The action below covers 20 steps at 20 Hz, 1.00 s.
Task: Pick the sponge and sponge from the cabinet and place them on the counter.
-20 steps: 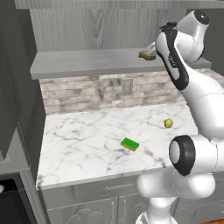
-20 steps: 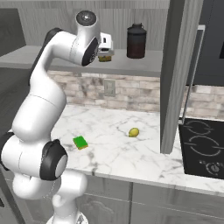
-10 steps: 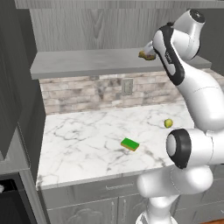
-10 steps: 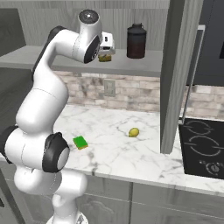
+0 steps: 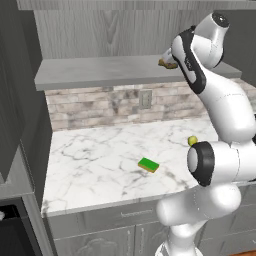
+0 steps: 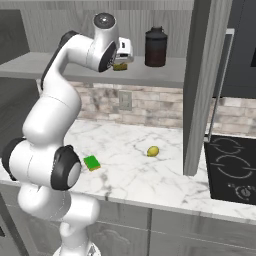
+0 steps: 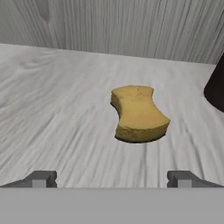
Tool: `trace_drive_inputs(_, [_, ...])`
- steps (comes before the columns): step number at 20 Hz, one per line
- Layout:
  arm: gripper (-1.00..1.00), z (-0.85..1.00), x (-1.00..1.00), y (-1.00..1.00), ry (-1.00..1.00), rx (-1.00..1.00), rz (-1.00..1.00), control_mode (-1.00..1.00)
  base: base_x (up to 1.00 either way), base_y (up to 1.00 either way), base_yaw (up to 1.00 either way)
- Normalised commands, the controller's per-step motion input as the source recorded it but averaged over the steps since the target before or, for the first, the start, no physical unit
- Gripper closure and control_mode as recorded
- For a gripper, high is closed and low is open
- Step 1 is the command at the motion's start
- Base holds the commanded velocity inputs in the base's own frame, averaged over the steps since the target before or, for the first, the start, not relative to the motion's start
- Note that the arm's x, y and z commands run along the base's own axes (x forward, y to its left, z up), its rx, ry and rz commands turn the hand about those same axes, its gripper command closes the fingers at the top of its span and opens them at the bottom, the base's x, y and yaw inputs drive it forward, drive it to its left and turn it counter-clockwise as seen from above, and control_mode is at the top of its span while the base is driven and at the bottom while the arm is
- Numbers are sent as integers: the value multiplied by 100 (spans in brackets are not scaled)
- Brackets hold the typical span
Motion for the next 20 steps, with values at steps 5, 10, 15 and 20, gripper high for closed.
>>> trace_drive_inputs(5, [-100,-13,33,-7,1,-2,1,-100,0,0,0])
trace_drive_inputs(10, [-100,-11,38,-11,3,-1,4,-100,0,0,0])
trace_drive_inputs(15, [-100,-14,36,-14,4,-1,6,-100,0,0,0])
trace_drive_inputs(20, [-100,-14,31,-11,5,-2,5,-100,0,0,0])
